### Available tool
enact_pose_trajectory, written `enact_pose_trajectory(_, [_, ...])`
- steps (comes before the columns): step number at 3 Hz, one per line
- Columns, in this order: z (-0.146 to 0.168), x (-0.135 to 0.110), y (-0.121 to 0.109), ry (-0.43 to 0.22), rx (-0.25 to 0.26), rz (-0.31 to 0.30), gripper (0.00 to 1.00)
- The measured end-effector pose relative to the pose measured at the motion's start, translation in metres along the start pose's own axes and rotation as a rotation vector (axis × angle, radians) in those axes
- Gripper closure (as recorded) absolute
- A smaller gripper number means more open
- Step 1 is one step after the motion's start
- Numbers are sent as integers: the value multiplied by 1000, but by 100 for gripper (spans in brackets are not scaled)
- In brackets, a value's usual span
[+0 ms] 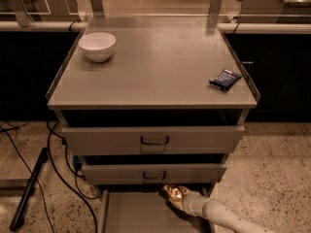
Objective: Pick orange can from bottom drawer and place on counter
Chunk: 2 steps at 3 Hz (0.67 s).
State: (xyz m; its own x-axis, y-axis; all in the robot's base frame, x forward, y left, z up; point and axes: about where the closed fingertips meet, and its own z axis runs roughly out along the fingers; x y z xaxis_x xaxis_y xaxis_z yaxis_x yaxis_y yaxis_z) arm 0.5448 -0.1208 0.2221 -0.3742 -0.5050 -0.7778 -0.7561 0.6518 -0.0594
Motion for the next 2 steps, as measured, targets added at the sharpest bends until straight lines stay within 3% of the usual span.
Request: enact_pose_trajectory(2, [-20,-6,1,91,-149,-34,100])
